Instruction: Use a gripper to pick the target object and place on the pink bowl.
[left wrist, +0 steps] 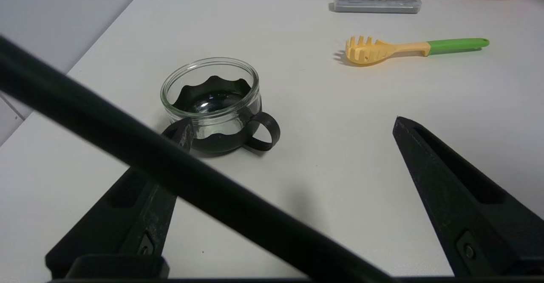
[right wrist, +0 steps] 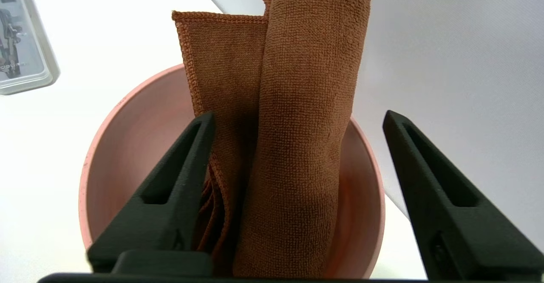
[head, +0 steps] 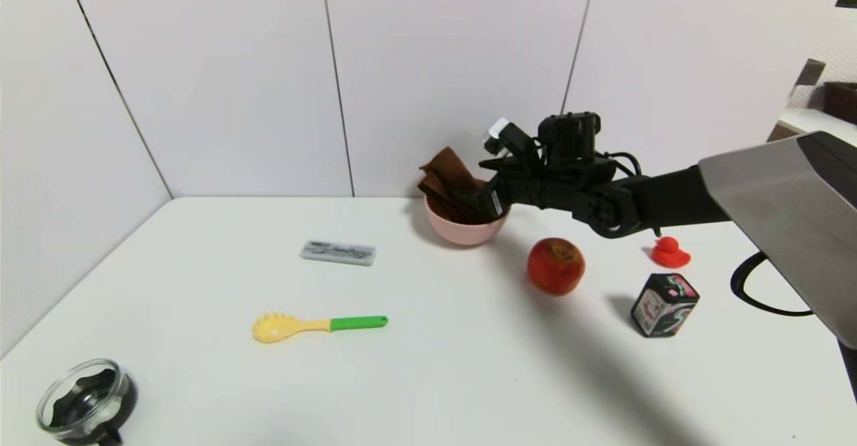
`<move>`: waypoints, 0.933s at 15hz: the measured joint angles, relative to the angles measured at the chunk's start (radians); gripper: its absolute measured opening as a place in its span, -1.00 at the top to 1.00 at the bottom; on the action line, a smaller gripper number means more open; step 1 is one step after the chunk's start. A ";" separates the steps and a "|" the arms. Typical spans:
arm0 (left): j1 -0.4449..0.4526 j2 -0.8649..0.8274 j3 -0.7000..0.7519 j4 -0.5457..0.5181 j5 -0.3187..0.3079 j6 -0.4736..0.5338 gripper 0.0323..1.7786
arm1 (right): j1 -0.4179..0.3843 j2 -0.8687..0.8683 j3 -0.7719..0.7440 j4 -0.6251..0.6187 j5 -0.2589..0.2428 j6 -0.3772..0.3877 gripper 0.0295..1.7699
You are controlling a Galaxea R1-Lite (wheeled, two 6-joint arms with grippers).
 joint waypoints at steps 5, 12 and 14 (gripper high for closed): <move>0.000 0.000 0.000 0.000 0.000 0.000 -0.90 | -0.009 -0.100 0.002 0.130 0.003 0.034 -0.74; 0.000 0.000 0.000 0.000 0.000 0.000 -0.90 | -0.084 -0.586 0.272 0.360 0.000 0.125 -0.86; 0.000 0.000 0.000 0.000 0.000 0.000 -0.90 | -0.120 -0.753 0.409 0.369 -0.001 0.151 -0.87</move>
